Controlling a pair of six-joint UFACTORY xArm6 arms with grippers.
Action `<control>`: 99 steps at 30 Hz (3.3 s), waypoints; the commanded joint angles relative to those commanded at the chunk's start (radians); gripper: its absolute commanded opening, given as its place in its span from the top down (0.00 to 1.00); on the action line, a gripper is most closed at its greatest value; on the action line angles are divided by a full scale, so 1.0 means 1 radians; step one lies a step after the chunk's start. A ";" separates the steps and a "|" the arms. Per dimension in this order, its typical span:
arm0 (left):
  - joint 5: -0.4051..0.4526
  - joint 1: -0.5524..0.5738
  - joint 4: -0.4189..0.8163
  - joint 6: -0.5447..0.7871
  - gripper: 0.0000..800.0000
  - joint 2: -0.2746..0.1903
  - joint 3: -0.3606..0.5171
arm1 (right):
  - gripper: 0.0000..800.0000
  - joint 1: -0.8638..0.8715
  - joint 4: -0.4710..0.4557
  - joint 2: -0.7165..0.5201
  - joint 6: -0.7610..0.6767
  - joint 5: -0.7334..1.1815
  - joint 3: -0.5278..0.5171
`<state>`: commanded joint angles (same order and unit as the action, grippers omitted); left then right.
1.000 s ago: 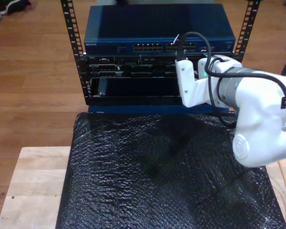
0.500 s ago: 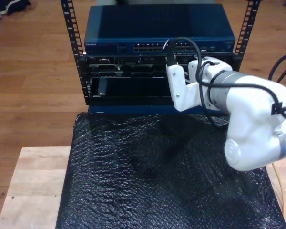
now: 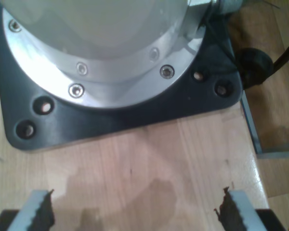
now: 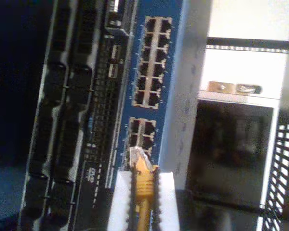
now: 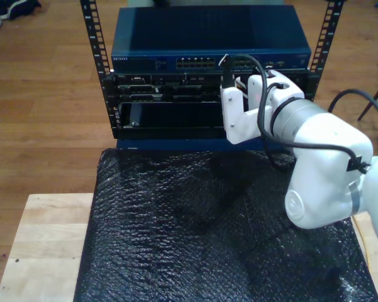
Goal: Grab the cable and plug it in
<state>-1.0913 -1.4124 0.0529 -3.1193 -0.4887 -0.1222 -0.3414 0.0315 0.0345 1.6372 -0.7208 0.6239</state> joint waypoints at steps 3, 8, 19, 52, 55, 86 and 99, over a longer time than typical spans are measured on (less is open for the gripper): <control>0.000 0.000 0.000 0.000 0.00 0.000 0.000 | 1.00 0.000 0.006 0.002 -0.002 -0.018 -0.009; 0.000 0.000 0.000 0.000 0.00 0.000 0.000 | 1.00 0.000 0.005 0.052 -0.031 -0.138 -0.003; 0.000 0.000 0.000 0.000 0.00 0.000 0.000 | 1.00 0.000 0.002 0.147 -0.101 -0.299 0.051; 0.000 0.000 0.000 0.000 0.00 0.000 0.000 | 1.00 -0.104 0.440 0.462 0.046 -0.649 0.278; 0.000 0.000 0.000 0.000 0.00 0.000 0.000 | 1.00 -0.109 0.466 0.480 0.055 -0.671 0.287; 0.000 0.000 0.000 0.000 0.00 0.000 0.000 | 1.00 -0.110 0.526 0.709 0.063 -0.743 0.503; 0.000 0.000 0.000 0.000 0.00 0.000 0.000 | 1.00 -0.109 0.522 0.730 0.058 -0.695 0.546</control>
<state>-1.0913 -1.4124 0.0529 -3.1193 -0.4887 -0.1222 -0.4503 0.5531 0.7649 1.6955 -1.4158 1.1701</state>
